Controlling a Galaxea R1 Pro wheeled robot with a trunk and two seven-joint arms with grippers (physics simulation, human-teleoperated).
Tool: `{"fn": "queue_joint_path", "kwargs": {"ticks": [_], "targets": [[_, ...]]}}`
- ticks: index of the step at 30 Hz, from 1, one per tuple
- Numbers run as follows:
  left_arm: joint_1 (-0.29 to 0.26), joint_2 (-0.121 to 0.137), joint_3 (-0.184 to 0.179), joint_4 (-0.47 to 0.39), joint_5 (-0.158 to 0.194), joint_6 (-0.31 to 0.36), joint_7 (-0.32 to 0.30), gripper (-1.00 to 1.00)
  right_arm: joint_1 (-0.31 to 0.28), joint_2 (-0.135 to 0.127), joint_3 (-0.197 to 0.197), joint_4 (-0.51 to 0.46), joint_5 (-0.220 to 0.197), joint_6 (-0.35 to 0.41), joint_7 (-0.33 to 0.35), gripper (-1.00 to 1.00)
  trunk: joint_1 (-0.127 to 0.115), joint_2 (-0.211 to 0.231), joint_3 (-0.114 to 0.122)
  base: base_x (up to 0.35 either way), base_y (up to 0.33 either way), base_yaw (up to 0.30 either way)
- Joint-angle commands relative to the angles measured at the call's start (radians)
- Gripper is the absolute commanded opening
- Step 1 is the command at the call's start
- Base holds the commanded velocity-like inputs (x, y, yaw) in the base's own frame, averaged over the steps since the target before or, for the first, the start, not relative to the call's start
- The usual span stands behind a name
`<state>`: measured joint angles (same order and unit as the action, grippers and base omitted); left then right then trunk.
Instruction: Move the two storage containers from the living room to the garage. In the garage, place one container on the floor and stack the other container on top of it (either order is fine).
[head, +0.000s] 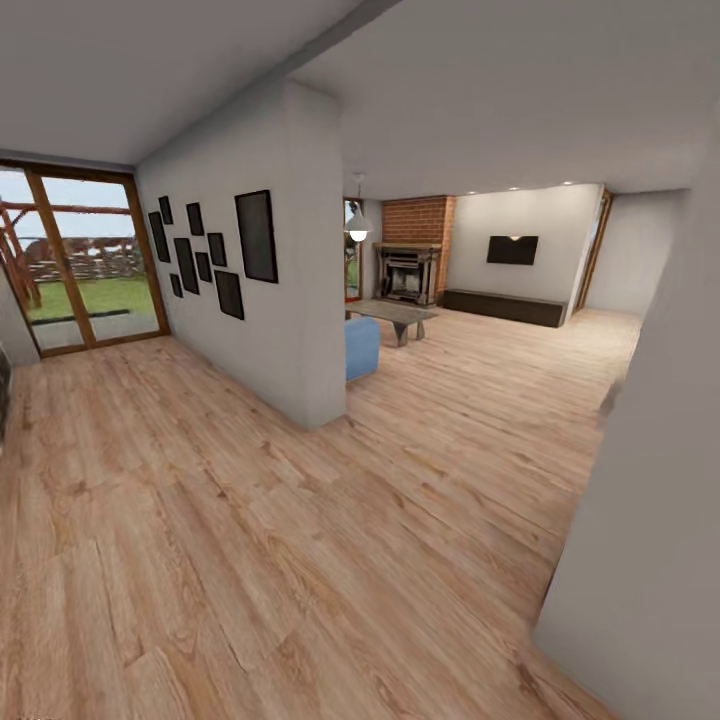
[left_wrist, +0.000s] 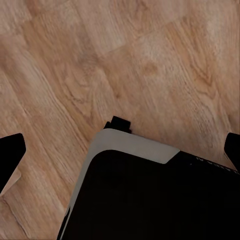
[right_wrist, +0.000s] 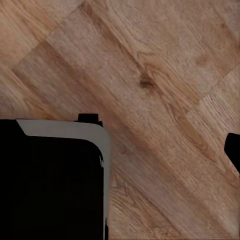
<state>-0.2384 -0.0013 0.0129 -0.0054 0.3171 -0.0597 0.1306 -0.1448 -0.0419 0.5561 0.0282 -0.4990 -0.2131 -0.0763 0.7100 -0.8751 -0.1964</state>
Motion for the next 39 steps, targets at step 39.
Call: {"fn": "queue_joint_path", "kwargs": {"ticks": [39], "targets": [[-0.001,0.002,0.001,0.001,0.003,-0.003,0.001,1.0,-0.001,-0.001,0.002,0.002,-0.016,-0.014,-0.011,1.0,0.001,-0.001,-0.001,0.323,0.0,0.023]]}}
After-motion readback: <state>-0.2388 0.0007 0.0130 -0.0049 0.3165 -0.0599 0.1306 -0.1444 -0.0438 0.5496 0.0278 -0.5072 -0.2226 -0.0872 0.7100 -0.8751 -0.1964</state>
